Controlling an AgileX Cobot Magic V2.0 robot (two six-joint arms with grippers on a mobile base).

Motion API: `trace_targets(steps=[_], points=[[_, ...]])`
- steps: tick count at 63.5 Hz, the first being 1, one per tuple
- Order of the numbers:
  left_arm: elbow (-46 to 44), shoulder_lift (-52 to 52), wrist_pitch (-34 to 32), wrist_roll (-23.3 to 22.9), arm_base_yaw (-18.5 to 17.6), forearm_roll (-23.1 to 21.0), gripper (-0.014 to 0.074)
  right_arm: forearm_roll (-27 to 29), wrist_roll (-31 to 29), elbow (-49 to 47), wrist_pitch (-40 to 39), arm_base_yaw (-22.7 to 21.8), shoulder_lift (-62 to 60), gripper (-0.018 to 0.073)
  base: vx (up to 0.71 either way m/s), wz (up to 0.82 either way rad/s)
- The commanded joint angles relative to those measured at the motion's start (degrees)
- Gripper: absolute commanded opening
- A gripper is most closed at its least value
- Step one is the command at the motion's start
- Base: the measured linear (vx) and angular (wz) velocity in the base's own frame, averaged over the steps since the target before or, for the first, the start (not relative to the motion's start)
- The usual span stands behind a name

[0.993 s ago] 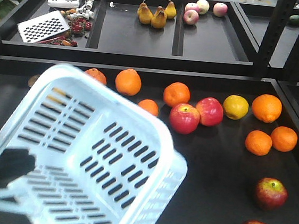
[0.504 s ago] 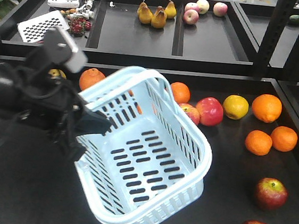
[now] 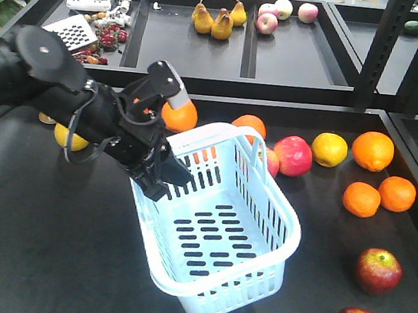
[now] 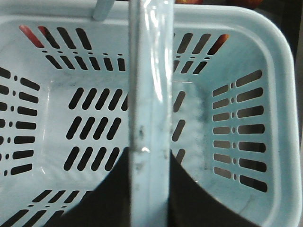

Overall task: Pick three apples into basket with both arms
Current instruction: 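Lower the light-blue basket onto the table with the left gripper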

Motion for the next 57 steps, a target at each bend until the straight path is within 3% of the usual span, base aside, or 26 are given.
trace_targets(steps=[1, 29, 47, 57], points=[[-3.4, -1.2, -0.2, 1.4, -0.4, -3.2, 0.0003, -0.6, -0.4, 0.8, -4.3, -0.4, -0.7, -0.0004, 0.0, 0.0], [-4.3, 2.0, -0.5, 1.5, -0.4, 0.4, 0.005, -0.6, -0.4, 0.8, -4.3, -0.4, -0.7, -0.0004, 0.0, 0.0], [-4.3, 2.0, -1.8, 1.5, -0.4, 0.1, 0.0222, -0.6, -0.4, 0.8, -4.3, -0.4, -0.7, -0.0004, 0.0, 0.0], [-4.3, 1.8, -2.2, 1.5, -0.4, -2.7, 0.0343, -0.6, -0.4, 0.8, -4.3, -0.4, -0.7, -0.0004, 0.0, 0.0]])
